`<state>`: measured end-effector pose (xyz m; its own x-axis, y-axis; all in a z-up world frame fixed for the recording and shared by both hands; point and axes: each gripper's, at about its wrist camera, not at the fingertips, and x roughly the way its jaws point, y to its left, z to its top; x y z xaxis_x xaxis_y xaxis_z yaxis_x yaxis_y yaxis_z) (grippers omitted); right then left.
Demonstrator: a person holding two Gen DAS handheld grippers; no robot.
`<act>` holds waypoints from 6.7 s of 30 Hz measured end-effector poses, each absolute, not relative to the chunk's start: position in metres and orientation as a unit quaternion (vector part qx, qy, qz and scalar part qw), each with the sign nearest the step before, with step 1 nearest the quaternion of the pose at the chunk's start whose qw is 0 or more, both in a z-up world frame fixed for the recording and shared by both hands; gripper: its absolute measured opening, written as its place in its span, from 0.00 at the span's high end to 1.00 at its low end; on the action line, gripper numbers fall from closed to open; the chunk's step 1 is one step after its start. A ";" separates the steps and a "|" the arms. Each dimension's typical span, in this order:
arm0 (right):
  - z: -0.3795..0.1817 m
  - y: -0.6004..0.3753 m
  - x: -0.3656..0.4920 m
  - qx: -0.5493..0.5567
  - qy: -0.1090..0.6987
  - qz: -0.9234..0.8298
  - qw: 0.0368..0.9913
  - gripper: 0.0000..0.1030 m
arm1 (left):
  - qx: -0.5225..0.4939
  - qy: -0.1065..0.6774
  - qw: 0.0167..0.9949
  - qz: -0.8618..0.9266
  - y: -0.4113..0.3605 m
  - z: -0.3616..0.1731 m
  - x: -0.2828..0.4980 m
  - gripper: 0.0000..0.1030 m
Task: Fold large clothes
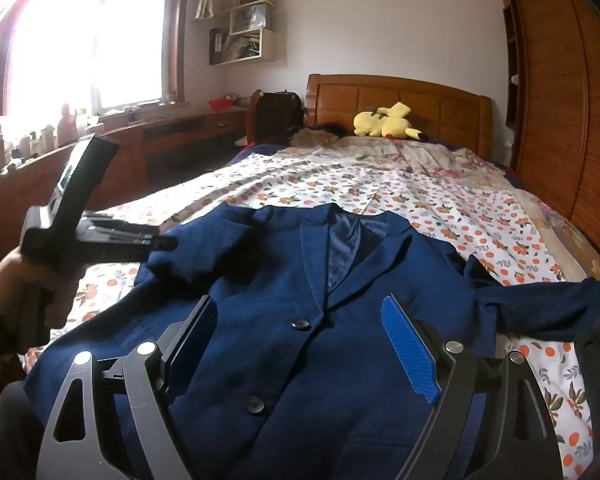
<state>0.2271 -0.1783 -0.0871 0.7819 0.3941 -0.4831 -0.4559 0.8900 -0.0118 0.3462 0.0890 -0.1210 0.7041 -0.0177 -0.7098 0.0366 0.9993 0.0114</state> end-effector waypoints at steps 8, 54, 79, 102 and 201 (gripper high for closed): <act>-0.093 -0.172 0.219 -0.075 0.249 0.229 0.938 0.21 | -0.008 0.406 0.914 0.015 0.134 -0.147 0.328 0.54; -0.098 -0.195 0.219 -0.067 0.258 0.230 0.936 0.21 | 0.020 0.348 0.937 -0.025 0.054 -0.061 0.315 0.94; -0.126 -0.159 0.238 -0.085 0.296 0.260 0.915 0.21 | 0.009 0.286 0.958 -0.029 0.054 -0.115 0.228 0.02; -0.183 -0.070 0.252 -0.154 0.390 0.350 0.838 0.40 | -0.001 0.259 0.966 -0.008 0.093 -0.107 0.181 0.02; -0.114 -0.256 0.238 -0.047 0.313 0.202 0.927 0.94 | 0.049 0.258 0.962 -0.078 0.019 -0.120 0.195 0.02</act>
<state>0.2378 -0.2557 -0.1138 0.7229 0.3443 -0.5990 -0.4034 0.9142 0.0386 0.1951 0.0185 -0.1204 0.8545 -0.1255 -0.5041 0.1764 0.9828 0.0544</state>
